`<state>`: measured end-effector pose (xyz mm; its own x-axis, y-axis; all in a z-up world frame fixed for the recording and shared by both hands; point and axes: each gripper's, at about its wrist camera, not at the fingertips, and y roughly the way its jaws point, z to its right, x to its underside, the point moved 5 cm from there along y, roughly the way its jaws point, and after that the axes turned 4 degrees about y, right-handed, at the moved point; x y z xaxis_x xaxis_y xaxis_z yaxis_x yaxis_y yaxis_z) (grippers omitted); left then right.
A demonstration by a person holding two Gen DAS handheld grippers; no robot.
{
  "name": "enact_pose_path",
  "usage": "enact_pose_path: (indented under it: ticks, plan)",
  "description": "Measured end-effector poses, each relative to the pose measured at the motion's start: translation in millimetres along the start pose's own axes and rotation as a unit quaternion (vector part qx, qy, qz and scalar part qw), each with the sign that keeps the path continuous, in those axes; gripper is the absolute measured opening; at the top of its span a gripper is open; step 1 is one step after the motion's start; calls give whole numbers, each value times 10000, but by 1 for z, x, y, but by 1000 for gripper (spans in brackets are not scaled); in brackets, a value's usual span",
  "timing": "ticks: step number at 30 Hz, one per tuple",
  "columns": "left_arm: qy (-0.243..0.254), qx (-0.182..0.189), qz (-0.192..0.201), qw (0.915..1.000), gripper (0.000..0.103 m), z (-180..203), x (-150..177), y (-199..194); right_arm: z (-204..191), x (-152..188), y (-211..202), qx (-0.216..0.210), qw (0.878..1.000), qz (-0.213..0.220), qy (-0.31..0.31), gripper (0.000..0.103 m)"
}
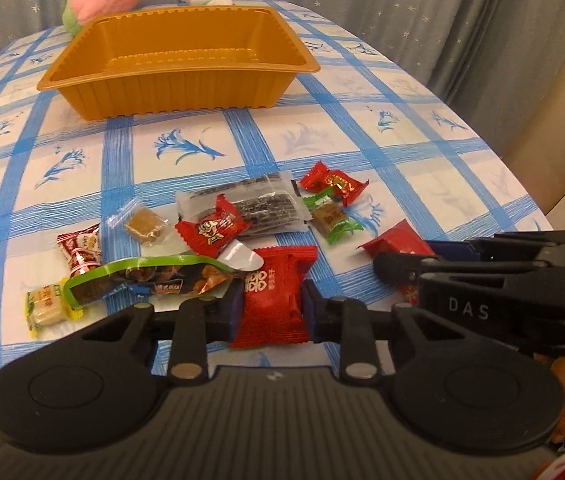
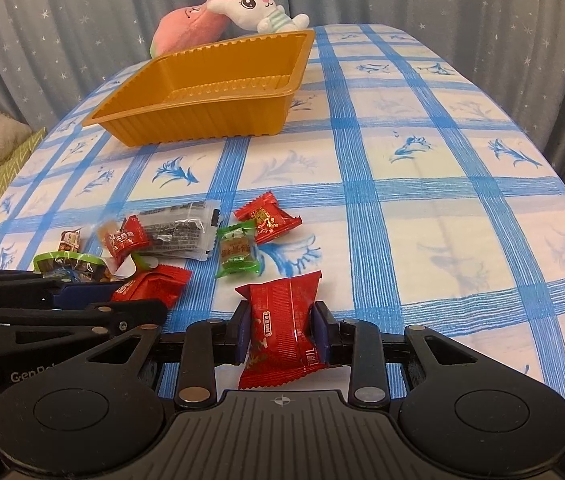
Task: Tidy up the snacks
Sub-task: 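Carry both red candies up and over into the orange tray with both tools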
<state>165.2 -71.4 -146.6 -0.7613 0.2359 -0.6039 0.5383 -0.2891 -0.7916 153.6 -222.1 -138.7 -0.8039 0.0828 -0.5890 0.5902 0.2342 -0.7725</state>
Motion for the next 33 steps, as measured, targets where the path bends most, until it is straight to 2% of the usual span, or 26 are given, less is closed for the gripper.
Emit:
enact_pose_path:
  ticks: [9, 16, 22, 33]
  plan:
    - [-139, -32, 113, 9998, 25, 8, 0, -22, -2, -5, -15, -19, 9999, 158, 54, 30]
    - [-191, -76, 379, 9991, 25, 9, -19, -43, -5, -21, -37, -35, 9991, 409, 109, 30]
    - [-179, -103, 442, 9988, 25, 7, -28, -47, -7, -34, -46, -66, 9984, 548, 116, 30]
    - [-23, -104, 58, 9999, 25, 15, 15, -20, -4, -17, -31, -37, 9993, 352, 132, 30]
